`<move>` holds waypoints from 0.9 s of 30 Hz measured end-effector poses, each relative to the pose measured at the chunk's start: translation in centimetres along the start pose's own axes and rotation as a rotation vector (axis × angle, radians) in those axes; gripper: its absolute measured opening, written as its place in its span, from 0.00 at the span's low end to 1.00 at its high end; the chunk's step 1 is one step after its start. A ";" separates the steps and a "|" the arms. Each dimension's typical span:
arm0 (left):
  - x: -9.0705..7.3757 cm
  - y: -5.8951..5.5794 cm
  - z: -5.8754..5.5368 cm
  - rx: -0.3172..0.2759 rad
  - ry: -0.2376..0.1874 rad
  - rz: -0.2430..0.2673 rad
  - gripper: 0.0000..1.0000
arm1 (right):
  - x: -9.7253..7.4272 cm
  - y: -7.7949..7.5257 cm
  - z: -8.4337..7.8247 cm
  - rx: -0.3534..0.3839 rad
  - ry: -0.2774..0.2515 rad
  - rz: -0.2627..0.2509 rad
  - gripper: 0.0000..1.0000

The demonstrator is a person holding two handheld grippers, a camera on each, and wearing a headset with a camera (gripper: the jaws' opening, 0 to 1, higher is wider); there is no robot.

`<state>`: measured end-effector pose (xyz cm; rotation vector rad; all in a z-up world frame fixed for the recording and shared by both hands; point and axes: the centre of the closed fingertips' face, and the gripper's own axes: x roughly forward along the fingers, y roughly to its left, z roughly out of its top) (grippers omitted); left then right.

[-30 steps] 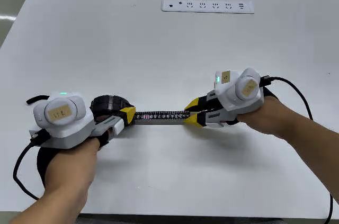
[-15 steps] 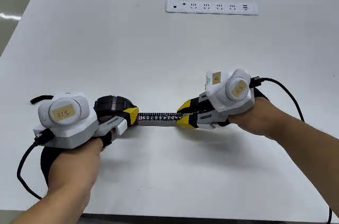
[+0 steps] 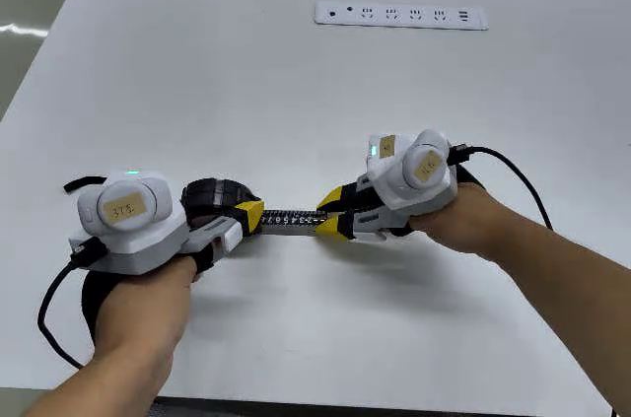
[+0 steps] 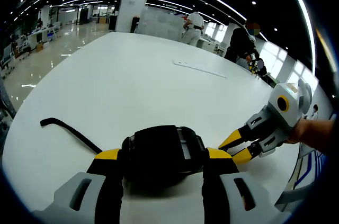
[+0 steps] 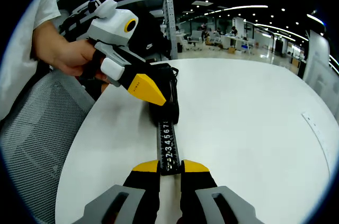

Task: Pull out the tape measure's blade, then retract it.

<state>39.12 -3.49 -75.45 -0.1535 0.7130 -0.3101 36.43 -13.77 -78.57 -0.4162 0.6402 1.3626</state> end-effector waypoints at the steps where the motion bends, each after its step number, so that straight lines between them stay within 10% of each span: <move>1: 0.0 0.0 0.0 0.000 0.000 -0.001 0.55 | 0.2 0.0 0.2 0.001 -0.003 0.001 0.10; 27: 0.0 0.1 -0.1 -0.012 -0.005 -0.018 0.56 | 3.1 0.2 2.5 -0.003 -0.027 0.018 0.10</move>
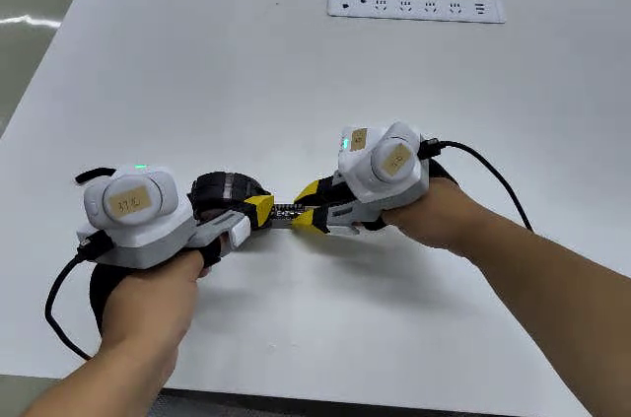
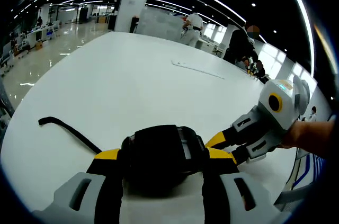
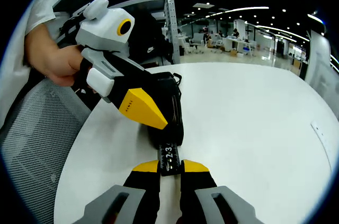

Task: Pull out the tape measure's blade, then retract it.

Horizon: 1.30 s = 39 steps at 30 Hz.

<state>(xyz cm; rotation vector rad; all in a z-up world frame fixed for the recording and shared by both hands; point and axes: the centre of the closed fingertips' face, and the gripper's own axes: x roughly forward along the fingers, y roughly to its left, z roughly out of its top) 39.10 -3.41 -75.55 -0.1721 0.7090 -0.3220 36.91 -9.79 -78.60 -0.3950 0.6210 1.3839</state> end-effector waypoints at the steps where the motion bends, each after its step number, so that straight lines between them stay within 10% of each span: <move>1: 0.0 0.0 0.0 0.000 0.001 0.000 0.56 | 0.1 0.0 0.0 0.000 0.000 0.000 0.10; 39: 0.2 -0.1 0.0 -0.010 -0.023 -0.008 0.58 | 1.6 0.0 1.0 -0.028 -0.010 0.013 0.17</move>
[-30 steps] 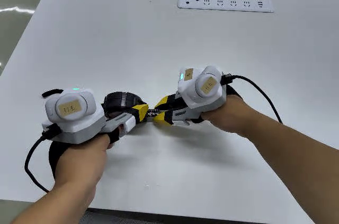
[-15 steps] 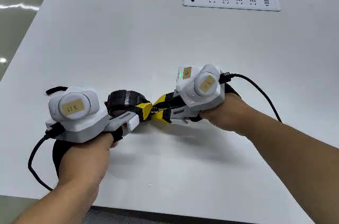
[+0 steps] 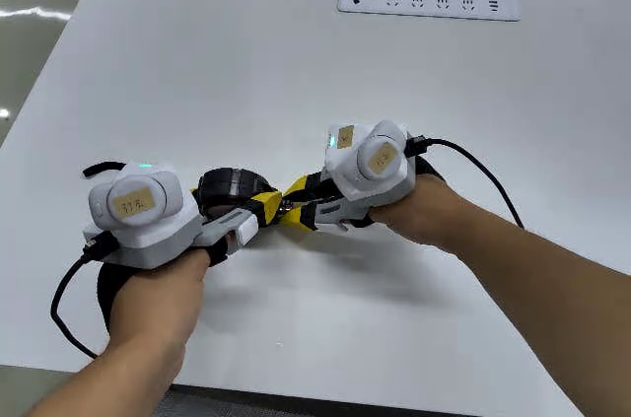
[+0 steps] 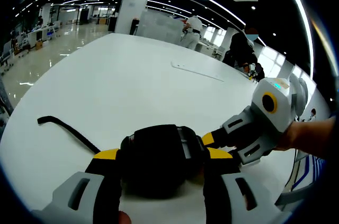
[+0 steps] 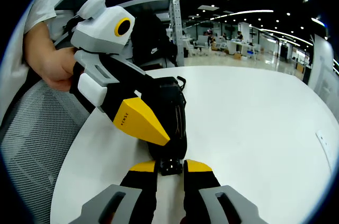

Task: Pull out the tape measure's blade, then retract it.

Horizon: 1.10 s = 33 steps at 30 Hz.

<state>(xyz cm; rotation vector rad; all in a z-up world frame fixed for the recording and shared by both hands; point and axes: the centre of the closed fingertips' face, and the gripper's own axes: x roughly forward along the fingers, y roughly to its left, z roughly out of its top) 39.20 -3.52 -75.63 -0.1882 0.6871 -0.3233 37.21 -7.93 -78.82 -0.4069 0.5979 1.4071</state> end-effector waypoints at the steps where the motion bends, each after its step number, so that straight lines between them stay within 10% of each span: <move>1: 0.0 0.0 0.0 0.000 0.000 -0.002 0.58 | 0.0 0.0 0.0 0.004 0.002 -0.001 0.19; 12: 0.0 -0.1 -0.1 0.009 0.009 -0.015 0.59 | -0.2 0.0 0.0 0.012 -0.005 -0.004 0.23; 33: -1.9 -0.5 0.4 0.208 -0.012 -0.085 0.63 | -2.6 0.2 0.4 0.053 -0.048 -0.072 0.27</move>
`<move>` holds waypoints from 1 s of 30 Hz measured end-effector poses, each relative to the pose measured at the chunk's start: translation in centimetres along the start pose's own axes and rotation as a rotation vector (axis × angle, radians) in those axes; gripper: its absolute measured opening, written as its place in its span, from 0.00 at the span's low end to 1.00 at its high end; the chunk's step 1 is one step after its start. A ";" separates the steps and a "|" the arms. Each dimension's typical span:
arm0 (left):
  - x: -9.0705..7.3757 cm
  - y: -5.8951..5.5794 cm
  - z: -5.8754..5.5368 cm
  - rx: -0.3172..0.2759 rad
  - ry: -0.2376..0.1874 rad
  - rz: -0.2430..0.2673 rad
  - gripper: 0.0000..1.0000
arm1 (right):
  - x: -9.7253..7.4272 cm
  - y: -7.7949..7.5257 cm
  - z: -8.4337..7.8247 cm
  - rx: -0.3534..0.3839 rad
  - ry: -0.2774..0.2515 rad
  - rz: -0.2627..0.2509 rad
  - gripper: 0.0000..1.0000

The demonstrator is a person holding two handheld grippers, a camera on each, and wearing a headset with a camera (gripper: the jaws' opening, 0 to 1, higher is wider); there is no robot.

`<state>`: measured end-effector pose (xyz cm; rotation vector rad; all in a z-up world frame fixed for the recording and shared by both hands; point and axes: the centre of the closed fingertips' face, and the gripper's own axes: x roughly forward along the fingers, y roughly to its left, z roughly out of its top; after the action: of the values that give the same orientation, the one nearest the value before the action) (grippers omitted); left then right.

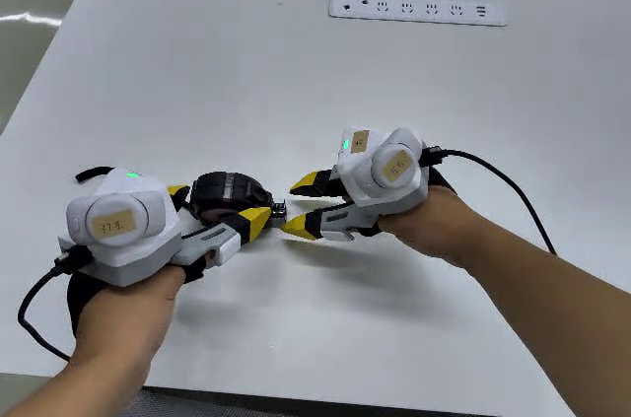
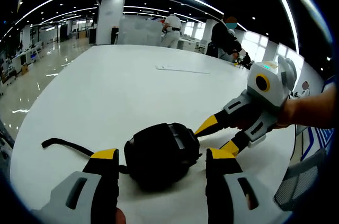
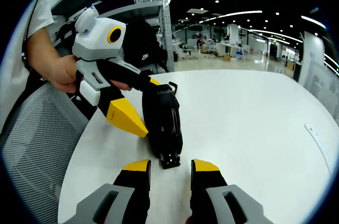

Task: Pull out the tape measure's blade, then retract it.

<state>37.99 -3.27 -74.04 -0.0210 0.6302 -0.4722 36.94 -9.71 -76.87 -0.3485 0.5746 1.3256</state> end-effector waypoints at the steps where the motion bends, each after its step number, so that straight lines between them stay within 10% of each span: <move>1: -0.1 -0.1 0.0 0.019 0.001 -0.009 0.63 | -0.2 0.0 0.1 0.007 -0.009 -0.005 0.28; 30: -4.7 -0.7 -1.1 0.205 0.021 -0.181 0.65 | -8.2 1.9 -3.3 0.117 -0.016 -0.179 0.52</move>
<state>33.77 -1.78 -72.14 0.1220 0.6002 -0.7108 33.29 -17.74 -74.69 -0.2867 0.5909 1.1169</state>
